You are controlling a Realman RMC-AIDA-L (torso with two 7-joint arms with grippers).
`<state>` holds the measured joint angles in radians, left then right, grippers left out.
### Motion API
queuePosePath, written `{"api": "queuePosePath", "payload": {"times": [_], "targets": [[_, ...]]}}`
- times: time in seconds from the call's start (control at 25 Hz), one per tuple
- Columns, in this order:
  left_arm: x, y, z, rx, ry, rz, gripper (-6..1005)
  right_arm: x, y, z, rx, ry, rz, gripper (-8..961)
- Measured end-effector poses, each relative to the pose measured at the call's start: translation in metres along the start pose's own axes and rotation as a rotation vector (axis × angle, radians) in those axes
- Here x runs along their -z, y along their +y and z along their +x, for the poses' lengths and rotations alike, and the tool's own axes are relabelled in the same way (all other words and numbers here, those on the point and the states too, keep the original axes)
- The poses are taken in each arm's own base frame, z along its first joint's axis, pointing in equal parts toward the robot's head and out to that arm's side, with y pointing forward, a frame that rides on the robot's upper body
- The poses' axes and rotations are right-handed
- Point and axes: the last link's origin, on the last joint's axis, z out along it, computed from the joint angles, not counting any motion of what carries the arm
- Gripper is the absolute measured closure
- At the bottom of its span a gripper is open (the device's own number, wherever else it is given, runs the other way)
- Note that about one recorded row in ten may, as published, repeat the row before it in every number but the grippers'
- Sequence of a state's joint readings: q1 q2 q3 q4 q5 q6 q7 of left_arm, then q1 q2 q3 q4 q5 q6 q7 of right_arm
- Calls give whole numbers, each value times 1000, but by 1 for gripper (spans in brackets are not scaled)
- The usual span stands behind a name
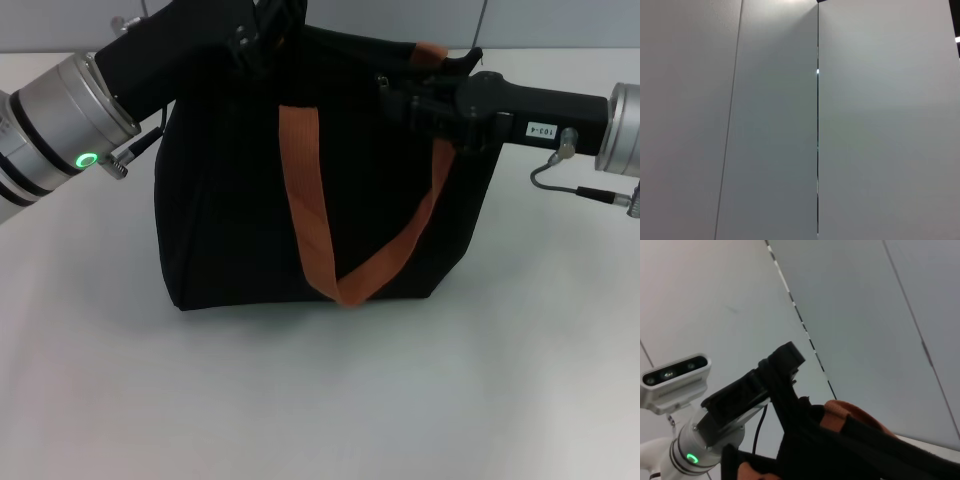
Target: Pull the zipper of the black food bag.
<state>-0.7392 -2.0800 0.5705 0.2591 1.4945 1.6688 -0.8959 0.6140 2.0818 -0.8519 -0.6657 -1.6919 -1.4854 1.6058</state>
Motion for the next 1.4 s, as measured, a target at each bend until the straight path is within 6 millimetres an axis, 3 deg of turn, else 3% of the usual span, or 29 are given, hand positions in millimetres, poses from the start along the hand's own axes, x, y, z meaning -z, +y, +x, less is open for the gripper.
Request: {"api": "queuePosePath", "payload": {"times": [0.12, 0.36, 0.68, 1.0, 1.4], "targets": [[1, 0, -1, -1, -2, 1, 976, 3, 2, 1, 21, -5, -2, 638], [2, 1, -1, -3, -1, 4, 976, 10, 1, 2, 26, -11, 10, 853], [2, 1, -1, -7, -1, 4, 976, 23, 1, -3, 59, -17, 43, 955], [3, 0, -1, -9, 1, 8, 975, 41, 4, -12, 91, -37, 77, 917], [1, 2, -2, -1, 1, 0, 975, 18, 3, -11, 85, 7, 38, 870]]}}
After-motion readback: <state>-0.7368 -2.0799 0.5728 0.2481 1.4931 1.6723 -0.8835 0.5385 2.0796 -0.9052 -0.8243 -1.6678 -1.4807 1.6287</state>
